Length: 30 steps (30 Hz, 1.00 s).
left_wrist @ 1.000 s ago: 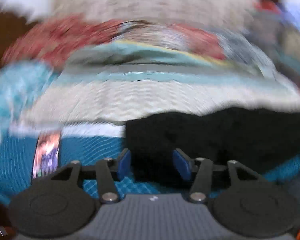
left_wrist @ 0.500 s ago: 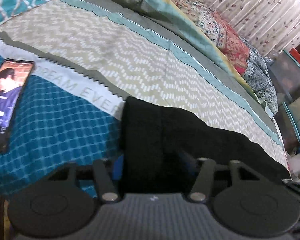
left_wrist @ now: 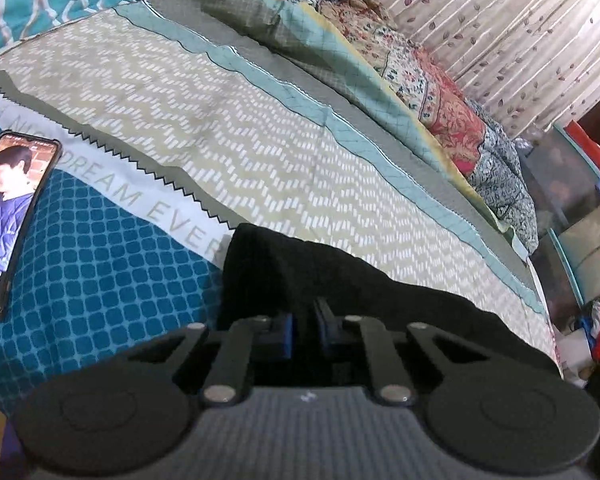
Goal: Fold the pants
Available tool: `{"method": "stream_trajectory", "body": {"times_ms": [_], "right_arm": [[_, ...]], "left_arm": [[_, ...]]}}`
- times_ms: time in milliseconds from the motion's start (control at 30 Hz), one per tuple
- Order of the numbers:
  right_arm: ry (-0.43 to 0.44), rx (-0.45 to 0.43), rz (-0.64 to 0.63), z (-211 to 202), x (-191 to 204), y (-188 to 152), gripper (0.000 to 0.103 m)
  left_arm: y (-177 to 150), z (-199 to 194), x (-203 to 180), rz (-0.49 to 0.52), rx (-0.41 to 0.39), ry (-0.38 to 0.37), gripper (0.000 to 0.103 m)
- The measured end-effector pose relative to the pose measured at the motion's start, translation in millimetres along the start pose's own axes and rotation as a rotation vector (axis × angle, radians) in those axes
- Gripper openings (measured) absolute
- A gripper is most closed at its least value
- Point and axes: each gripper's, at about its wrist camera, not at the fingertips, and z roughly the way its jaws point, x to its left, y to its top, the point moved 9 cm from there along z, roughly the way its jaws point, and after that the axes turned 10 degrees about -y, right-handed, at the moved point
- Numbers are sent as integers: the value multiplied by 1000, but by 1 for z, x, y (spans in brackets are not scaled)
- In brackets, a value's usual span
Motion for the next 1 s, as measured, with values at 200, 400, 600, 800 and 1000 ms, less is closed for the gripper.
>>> {"method": "stream_trajectory", "body": {"times_ms": [200, 400, 600, 800, 1000], "right_arm": [[-486, -352, -400, -36, 22, 7, 20], [-483, -293, -753, 0, 72, -75, 24], [-416, -282, -602, -16, 57, -58, 48], [-203, -192, -297, -59, 16, -47, 50], [-179, -200, 215, -90, -33, -44, 27]], "left_arm": [[0, -14, 2, -55, -62, -46, 10], [-30, -5, 39, -61, 17, 82, 9], [-19, -24, 36, -70, -35, 71, 14], [14, -46, 0, -17, -130, 18, 14], [-7, 22, -71, 106, 24, -117, 14]]}}
